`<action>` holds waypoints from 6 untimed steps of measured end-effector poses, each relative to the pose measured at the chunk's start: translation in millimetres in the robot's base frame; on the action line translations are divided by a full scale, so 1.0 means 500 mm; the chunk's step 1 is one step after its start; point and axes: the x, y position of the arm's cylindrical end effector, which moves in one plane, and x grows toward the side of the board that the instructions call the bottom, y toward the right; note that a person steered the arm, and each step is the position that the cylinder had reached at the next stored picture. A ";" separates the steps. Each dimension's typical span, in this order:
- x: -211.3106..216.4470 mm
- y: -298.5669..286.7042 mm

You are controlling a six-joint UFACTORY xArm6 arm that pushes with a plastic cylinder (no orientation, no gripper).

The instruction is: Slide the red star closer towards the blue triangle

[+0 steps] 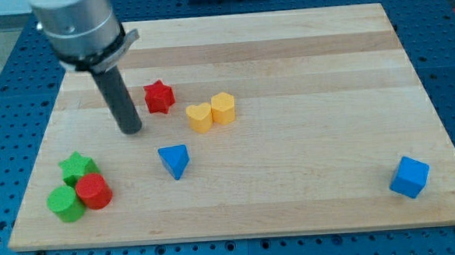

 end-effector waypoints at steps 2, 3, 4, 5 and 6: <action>-0.195 0.010; -0.178 0.093; -0.151 0.073; -0.116 0.061; -0.058 0.045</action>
